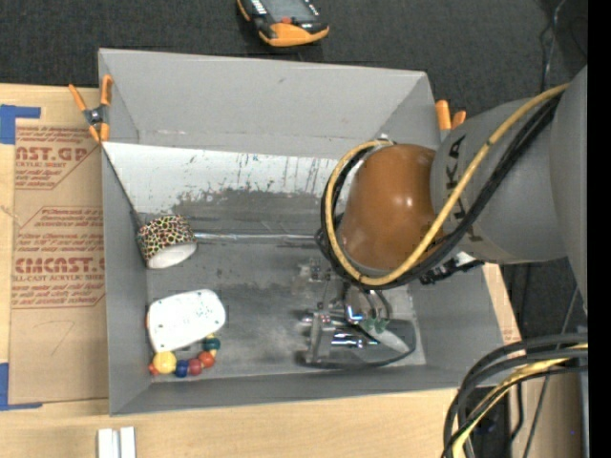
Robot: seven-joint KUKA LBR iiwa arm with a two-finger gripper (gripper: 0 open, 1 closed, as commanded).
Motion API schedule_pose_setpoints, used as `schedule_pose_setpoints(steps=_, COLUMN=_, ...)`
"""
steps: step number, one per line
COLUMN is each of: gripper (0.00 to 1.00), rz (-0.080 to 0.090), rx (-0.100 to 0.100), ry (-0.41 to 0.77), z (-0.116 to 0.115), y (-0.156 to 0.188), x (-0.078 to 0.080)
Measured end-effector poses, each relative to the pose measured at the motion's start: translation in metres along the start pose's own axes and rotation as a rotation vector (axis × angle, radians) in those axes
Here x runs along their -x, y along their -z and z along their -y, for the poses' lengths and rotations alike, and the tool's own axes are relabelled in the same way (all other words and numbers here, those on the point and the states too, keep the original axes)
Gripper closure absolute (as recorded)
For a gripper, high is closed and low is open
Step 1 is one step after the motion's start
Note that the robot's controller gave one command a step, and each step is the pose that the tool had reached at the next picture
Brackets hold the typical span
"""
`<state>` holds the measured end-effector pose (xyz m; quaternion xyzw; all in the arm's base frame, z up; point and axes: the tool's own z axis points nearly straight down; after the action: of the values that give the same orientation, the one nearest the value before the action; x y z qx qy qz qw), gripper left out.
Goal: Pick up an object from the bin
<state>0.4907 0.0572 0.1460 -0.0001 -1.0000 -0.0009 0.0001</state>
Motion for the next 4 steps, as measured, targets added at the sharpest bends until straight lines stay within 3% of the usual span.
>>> schedule_pose_setpoints(steps=1, gripper=0.00, rz=0.000, rx=0.000, ry=0.001, z=0.000, y=0.000, x=0.000)
schedule_pose_setpoints(steps=2, gripper=0.00, rz=0.005, rx=-0.001, ry=0.374, z=0.049, y=-0.013, x=0.065)
schedule_pose_setpoints(steps=3, gripper=0.00, rz=0.000, rx=0.001, ry=0.062, z=0.051, y=-0.036, x=0.024)
schedule_pose_setpoints(steps=4, gripper=0.00, rz=0.003, rx=0.001, ry=0.480, z=0.065, y=-0.055, x=0.010)
